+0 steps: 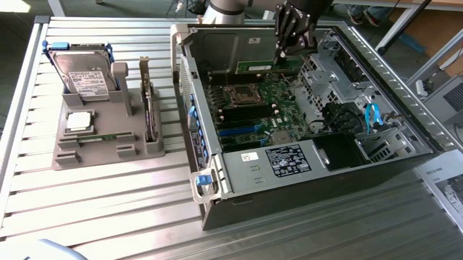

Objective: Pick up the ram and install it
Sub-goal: 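Insert the ram into the slot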

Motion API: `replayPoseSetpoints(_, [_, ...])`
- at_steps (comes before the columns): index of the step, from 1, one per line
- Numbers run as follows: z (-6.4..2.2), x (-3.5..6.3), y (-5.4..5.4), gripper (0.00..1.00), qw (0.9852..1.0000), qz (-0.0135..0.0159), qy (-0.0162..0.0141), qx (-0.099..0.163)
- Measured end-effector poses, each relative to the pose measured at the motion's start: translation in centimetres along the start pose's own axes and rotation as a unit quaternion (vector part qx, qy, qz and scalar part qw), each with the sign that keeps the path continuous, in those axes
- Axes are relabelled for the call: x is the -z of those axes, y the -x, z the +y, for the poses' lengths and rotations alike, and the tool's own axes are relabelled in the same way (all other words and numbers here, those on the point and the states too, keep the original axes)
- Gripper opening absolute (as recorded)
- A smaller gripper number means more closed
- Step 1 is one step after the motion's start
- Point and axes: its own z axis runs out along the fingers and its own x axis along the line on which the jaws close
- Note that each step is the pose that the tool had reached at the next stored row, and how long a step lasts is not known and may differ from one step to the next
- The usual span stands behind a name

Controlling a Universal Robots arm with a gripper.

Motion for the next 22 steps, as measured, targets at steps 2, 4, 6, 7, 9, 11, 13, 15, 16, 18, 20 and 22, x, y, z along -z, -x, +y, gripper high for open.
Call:
replayPoseSetpoints(2, [0.02,-0.02,0.0,0.12,1.0,0.0,0.0,0.0])
replayPoseSetpoints(4, [0.02,-0.02,0.0,0.12,1.0,0.0,0.0,0.0])
replayPoseSetpoints(6, [0.02,-0.02,0.0,0.12,1.0,0.0,0.0,0.0])
replayPoseSetpoints(7, [0.02,-0.02,0.0,0.12,1.0,0.0001,0.0,0.0])
replayPoseSetpoints(9, [0.02,-0.13,0.0,0.12,1.0,-0.0001,0.0,0.0])
replayPoseSetpoints(11, [0.02,-0.3,0.0,0.12,1.0,0.0,0.0,0.0])
replayPoseSetpoints(13, [0.01,-0.49,0.0,0.12,1.0,0.0,0.0,0.0])
replayPoseSetpoints(15, [0.01,-0.69,0.0,0.12,1.0,0.0,0.0,0.0])
replayPoseSetpoints(16, [0.01,-0.79,0.0,0.12,1.0,0.0,0.0,0.0])
replayPoseSetpoints(18, [0.0,-1.01,0.0,0.12,1.0,0.0,0.0,0.0])
replayPoseSetpoints(20, [0.0,-1.23,0.0,0.12,1.0,0.0,0.0,0.0])
replayPoseSetpoints(22, [-0.01,-1.46,0.0,0.12,1.0,0.0,0.0,0.0])
